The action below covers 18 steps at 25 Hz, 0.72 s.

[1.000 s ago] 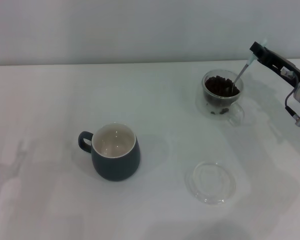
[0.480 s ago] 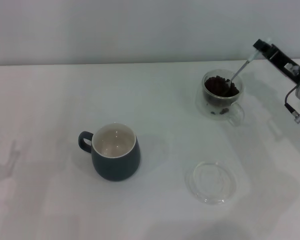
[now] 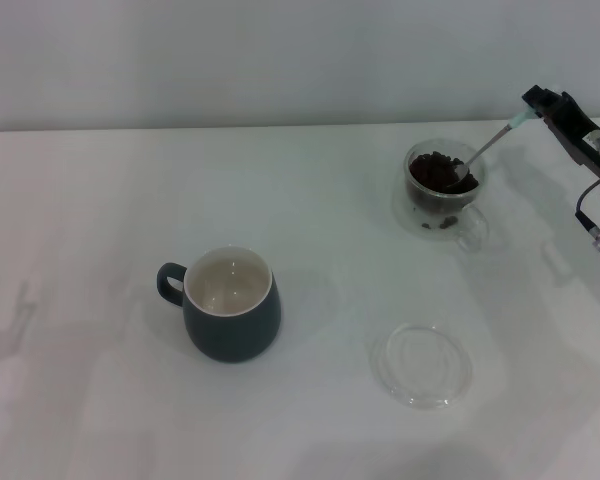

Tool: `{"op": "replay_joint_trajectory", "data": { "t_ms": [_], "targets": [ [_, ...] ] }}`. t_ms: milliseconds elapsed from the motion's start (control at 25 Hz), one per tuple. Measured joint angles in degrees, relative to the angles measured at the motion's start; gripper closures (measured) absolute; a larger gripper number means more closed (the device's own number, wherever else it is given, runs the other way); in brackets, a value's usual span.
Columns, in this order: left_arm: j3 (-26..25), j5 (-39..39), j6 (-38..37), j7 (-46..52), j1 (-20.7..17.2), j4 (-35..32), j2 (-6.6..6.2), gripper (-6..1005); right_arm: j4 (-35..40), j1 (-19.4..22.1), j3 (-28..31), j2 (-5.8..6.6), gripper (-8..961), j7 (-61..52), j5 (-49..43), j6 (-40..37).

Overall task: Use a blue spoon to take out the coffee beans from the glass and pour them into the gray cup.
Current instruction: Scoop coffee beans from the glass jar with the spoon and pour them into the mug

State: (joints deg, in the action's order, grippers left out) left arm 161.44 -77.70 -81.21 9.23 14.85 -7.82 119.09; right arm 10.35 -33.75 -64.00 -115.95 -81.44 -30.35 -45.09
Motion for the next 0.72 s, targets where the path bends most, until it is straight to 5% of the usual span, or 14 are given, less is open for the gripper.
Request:
{"op": "replay_joint_trajectory", "data": {
  "t_ms": [720],
  "targets": [
    [-0.1, -0.7, 0.0, 0.0, 0.0, 0.7, 0.00, 166, -1.6, 2.2, -0.4, 0.24, 811, -5.6, 5.6, -5.6]
  ]
}}
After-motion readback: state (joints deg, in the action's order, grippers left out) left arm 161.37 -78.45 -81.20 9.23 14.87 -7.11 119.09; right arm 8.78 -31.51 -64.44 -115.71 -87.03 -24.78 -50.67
